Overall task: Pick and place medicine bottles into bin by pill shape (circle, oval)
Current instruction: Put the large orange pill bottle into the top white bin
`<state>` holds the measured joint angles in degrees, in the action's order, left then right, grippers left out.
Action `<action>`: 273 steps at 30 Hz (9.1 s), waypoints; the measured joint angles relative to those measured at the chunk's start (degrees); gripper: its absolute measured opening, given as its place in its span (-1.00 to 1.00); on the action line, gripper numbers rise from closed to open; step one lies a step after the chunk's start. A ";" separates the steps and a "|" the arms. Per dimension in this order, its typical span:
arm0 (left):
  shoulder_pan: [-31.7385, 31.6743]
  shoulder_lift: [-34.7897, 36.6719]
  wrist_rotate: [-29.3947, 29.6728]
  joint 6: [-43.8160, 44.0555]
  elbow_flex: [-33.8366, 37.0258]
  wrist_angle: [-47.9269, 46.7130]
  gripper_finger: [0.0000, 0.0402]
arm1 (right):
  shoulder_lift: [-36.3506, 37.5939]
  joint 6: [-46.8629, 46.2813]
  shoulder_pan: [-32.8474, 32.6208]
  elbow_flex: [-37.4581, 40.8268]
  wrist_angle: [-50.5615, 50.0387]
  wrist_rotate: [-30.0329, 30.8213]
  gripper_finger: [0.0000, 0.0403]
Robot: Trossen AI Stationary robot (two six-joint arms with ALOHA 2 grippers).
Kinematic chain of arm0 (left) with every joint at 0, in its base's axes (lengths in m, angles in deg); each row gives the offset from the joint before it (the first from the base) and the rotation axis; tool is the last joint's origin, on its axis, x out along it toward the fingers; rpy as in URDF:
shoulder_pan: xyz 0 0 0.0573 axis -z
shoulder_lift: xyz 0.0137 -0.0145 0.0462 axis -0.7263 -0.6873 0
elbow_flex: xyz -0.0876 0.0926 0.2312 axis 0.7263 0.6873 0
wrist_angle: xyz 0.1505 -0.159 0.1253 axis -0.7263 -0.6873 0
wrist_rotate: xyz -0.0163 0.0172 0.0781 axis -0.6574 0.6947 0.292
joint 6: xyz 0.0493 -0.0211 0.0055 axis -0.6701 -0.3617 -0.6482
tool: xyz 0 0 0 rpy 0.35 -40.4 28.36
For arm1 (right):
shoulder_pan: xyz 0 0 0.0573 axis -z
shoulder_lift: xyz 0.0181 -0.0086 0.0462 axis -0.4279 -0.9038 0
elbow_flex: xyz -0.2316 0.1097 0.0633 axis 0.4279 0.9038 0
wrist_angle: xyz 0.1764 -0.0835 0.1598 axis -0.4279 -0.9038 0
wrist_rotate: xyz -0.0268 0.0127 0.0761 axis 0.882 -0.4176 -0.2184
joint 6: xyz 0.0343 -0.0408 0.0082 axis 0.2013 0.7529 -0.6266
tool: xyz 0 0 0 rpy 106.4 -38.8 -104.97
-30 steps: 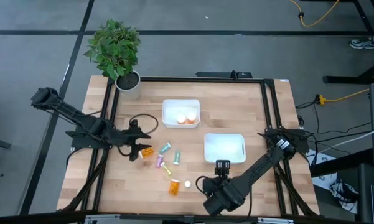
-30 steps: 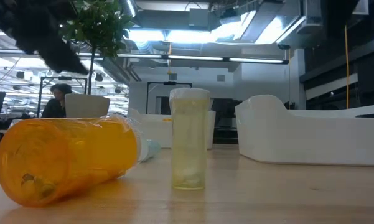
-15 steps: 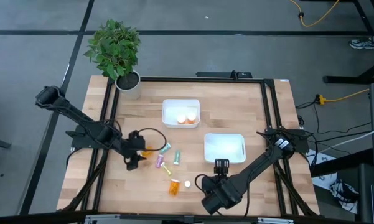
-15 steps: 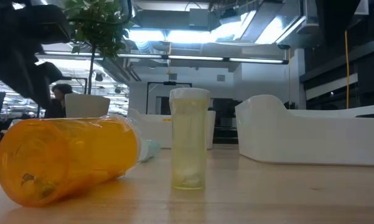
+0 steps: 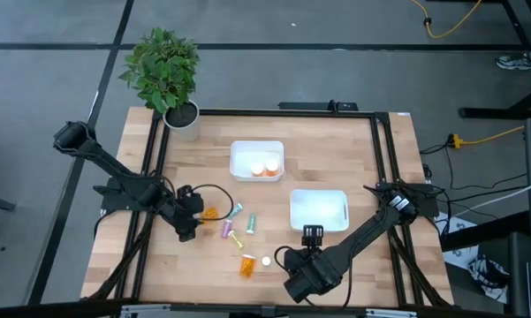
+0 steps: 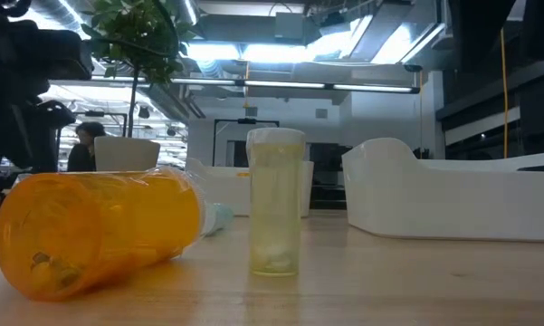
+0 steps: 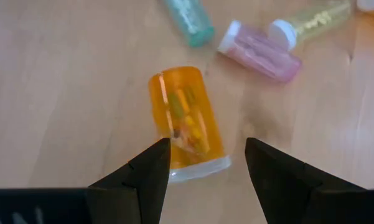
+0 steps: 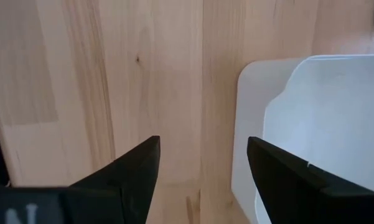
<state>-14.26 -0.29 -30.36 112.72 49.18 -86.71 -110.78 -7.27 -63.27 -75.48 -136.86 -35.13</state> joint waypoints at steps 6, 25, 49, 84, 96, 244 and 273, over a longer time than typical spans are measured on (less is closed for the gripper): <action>0.52 -4.85 1.02 0.10 -0.09 1.07 0.00 | 0.00 0.05 0.00 -0.02 -0.02 0.00 0.21; 0.49 -10.88 5.42 2.74 -0.13 6.39 0.01 | -0.02 0.02 0.00 -0.02 -0.04 0.02 0.21; 0.43 -7.14 4.83 0.01 0.22 5.52 0.13 | -0.07 0.07 0.37 -0.04 -0.04 0.02 0.21; -7.67 12.27 4.22 5.59 0.02 -11.00 0.38 | -0.09 43.68 12.08 -6.81 18.77 4.47 0.21; -17.24 19.96 5.69 -2.58 0.02 -11.14 0.38 | -2.60 52.88 21.23 -6.71 46.57 -9.98 0.21; -25.66 22.54 13.90 -6.50 0.02 -9.64 0.38 | 2.67 24.63 20.97 -6.64 17.86 22.61 -0.18; -25.65 22.37 13.58 -5.89 0.07 -1.72 0.38 | 34.29 3.92 18.26 61.49 73.62 37.05 -0.18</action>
<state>-39.90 22.08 -16.78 106.83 49.24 -88.43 -76.49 -3.35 -45.00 -13.98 -63.24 1.92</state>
